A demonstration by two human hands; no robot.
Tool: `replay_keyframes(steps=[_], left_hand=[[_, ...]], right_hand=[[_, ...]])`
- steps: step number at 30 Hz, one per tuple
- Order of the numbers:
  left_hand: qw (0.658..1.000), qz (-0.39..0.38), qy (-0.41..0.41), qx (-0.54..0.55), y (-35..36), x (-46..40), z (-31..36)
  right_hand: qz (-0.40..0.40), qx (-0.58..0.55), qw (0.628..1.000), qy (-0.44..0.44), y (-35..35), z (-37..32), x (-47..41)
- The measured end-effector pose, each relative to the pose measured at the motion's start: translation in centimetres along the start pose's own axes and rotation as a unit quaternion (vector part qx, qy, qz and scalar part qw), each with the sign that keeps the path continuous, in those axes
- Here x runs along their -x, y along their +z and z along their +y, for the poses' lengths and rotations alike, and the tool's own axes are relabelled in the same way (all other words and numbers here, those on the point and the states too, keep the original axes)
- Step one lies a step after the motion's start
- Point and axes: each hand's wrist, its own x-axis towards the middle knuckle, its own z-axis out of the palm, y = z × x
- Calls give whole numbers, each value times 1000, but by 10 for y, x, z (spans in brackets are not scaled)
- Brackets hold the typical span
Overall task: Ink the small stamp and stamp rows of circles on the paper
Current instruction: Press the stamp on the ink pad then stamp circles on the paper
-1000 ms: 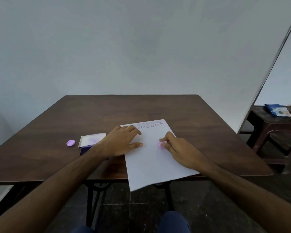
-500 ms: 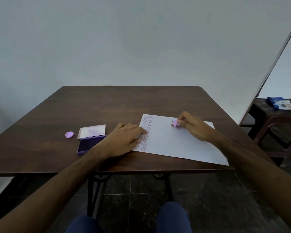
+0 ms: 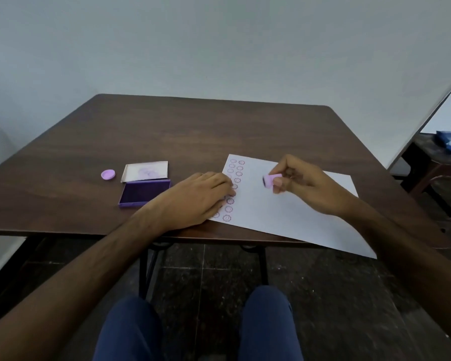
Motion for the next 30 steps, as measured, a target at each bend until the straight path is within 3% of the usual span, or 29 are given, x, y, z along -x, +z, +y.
replay_keyframes(steps=[4,10,30], left_hand=[[996,-12,-23,82,3,3,8],[979,-19,-73,191,6,5,8],[977,-10,-81,195,14,6,2]], right_hand=[[-90,-84,992,7,28,-19,-9],[-97,-90,991,15,52,-21,-16],[-74,-4,997,-7,61,-23,-4]])
